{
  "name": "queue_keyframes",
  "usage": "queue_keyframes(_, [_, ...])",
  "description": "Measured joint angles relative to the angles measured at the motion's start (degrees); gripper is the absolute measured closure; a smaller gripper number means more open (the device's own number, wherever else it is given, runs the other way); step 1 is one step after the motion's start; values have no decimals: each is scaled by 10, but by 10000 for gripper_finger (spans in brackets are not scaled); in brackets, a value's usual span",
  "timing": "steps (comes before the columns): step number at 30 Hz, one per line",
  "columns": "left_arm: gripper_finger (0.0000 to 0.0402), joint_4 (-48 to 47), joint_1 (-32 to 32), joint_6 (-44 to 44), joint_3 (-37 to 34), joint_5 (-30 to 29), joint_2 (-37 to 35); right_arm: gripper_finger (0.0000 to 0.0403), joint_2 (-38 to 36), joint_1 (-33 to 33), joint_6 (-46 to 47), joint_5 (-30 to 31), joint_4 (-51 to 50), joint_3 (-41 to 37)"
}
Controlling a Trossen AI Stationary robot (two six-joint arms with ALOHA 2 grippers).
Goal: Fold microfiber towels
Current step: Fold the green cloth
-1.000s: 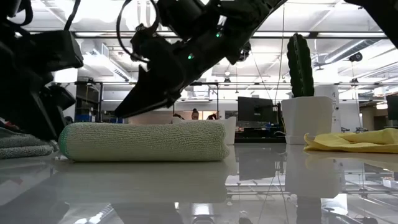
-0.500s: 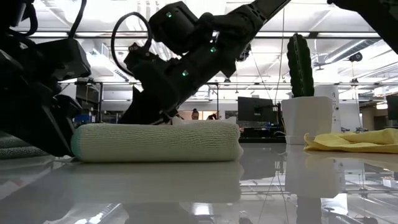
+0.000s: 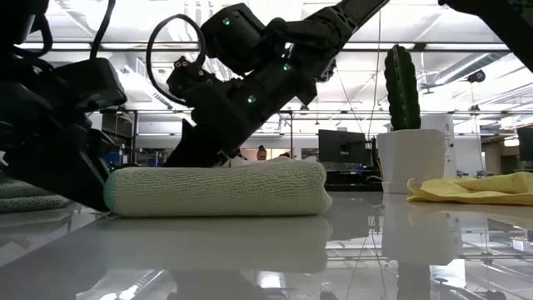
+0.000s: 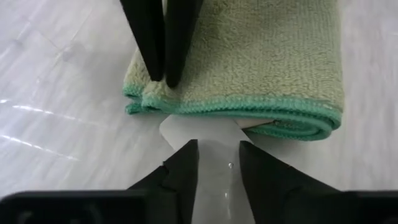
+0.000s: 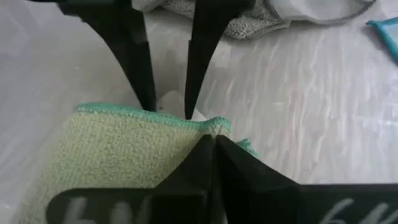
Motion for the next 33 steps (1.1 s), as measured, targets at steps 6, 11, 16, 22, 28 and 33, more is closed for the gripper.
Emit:
queue_keyframes(6, [357, -2, 0, 1, 0, 5, -1, 394, -22, -2, -22, 37, -26, 0])
queue_keyframes(11, [384, 0, 0, 1, 0, 22, -1, 394, -23, -3, -34, 69, -57, 0])
queue_keyframes(16, [395, -1, 0, 1, 0, 35, -1, 394, -23, -3, -40, 100, -63, -2])
queue_keyframes(22, [396, -3, 0, 1, -1, 38, -1, 394, -23, -6, -42, 110, -65, -10])
queue_keyframes(28, [396, -2, 0, 1, -1, 38, -2, 394, -21, -6, -40, 110, -63, -17])
queue_keyframes(33, [396, 0, 0, 14, 1, 35, -7, 394, -19, -6, -34, 108, -60, -18])
